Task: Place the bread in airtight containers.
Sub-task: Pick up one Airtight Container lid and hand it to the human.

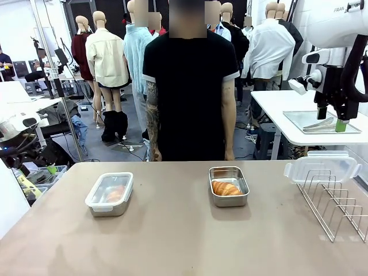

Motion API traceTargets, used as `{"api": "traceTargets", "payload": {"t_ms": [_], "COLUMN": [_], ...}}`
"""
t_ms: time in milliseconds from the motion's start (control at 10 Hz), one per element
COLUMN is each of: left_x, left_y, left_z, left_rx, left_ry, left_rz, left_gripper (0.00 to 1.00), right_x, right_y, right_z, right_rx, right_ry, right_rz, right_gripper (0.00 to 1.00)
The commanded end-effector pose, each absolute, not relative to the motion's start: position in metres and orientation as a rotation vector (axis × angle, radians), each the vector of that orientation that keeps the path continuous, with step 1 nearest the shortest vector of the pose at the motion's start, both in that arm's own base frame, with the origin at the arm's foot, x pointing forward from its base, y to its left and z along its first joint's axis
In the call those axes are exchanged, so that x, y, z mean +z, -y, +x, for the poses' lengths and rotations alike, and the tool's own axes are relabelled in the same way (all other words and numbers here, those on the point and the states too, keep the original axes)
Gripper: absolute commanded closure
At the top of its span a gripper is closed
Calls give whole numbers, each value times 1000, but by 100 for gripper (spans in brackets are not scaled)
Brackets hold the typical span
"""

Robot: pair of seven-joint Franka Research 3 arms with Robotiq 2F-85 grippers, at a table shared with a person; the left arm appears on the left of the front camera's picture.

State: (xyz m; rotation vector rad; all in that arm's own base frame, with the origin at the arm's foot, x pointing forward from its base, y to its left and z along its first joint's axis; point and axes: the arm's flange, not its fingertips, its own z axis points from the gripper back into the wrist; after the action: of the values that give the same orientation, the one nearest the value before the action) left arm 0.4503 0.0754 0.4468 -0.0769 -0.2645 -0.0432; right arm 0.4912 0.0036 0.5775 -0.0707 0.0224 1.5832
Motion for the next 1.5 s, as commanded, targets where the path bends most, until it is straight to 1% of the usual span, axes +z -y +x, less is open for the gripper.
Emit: {"api": "traceTargets", "payload": {"t_ms": [0, 100, 200, 300, 400, 500, 600, 900, 1200, 1400], "left_x": [447, 447, 447, 447, 447, 447, 447, 447, 447, 447], "left_y": [-76, -76, -76, -76, -76, -76, -76, -76, -76, -76], "left_z": [448, 448, 448, 448, 448, 448, 448, 448, 448, 448], "left_rx": [-29, -29, -29, -29, -29, -29, -29, -29, -29, -29], "left_ry": [266, 266, 266, 266, 266, 266, 266, 266, 266, 266], "left_rz": [-65, -65, -65, -65, -65, -65, -65, -65, -65, -65], "left_gripper": [0, 0, 0, 0, 0, 0, 0, 0, 0, 0], "right_x": [554, 542, 530, 518, 507, 499, 495, 478, 456, 442], "right_y": [-4, 1, 9, 17, 23, 28, 32, 38, 37, 31], "right_z": [495, 497, 505, 517, 525, 536, 545, 557, 575, 587], "right_rx": [1500, 1508, 1485, 1496, 1495, 1510, 1538, 1554, 1513, 1552], "right_ry": [-19, -15, 34, 20, 26, 11, 15, -3, -26, -38], "right_rz": [-110, -88, -116, -100, -158, -161, -104, -50, -1, 21], "right_gripper": [0, 0, 0, 0, 0, 0, 0, 0, 0, 0]}}
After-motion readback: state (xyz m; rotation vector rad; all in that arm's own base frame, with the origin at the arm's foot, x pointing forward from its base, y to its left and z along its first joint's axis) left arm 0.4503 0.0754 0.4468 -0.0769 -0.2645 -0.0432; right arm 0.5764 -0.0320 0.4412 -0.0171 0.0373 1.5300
